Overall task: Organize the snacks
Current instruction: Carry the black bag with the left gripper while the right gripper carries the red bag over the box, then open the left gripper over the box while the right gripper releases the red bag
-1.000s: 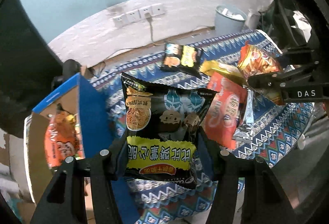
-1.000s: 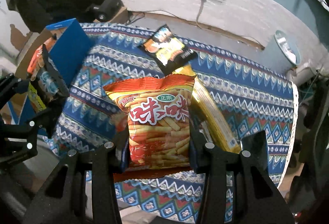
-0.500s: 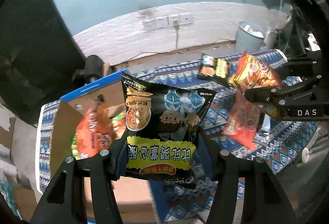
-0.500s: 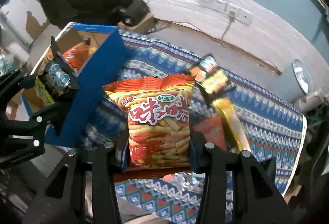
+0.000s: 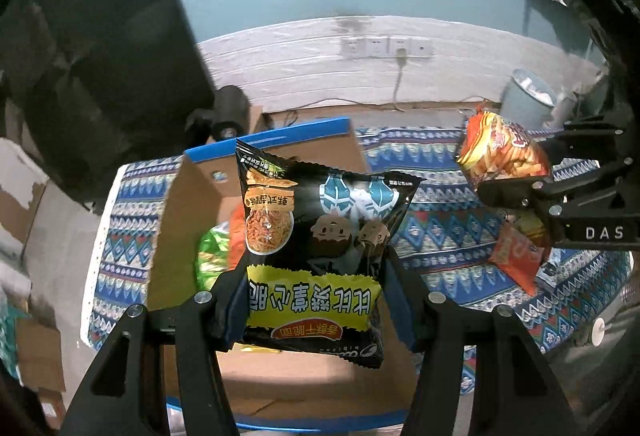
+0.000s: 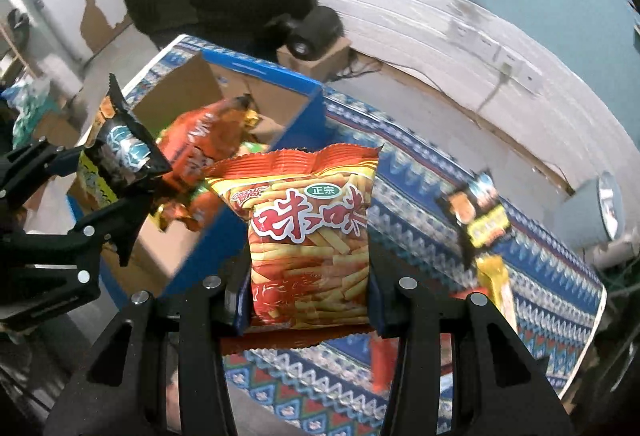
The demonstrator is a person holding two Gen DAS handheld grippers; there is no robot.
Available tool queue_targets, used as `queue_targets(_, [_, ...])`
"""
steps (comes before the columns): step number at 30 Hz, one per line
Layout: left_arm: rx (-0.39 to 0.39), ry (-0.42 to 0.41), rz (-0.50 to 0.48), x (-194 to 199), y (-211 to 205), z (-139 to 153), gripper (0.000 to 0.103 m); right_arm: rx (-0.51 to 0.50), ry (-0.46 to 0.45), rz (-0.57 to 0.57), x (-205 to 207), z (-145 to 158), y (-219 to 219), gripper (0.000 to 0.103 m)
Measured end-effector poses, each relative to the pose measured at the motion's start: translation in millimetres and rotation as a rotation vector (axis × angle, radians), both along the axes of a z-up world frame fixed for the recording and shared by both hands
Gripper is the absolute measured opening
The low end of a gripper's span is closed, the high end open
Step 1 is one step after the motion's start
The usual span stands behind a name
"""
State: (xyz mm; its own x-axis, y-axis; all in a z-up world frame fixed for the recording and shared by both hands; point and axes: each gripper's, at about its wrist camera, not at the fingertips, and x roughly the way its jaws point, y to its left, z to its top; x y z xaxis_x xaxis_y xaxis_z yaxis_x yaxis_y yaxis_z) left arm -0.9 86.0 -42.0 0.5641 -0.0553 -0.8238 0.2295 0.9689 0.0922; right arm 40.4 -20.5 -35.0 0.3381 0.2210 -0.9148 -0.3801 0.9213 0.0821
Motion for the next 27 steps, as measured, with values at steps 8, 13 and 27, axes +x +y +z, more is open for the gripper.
queue_targets(8, [-0.018, 0.02, 0.099, 8, 45, -6, 0.06, 0.005, 0.004, 0.066, 13, 0, 47, 0.044])
queue_targets(13, [-0.03, 0.039, 0.148, 12, 68, -11, 0.06, 0.012, 0.018, 0.105, 20, -6, 72, 0.044])
queue_targets(27, [0.015, 0.064, 0.231, 18, 101, -21, 0.06, 0.02, 0.073, 0.172, 31, -25, 114, 0.044])
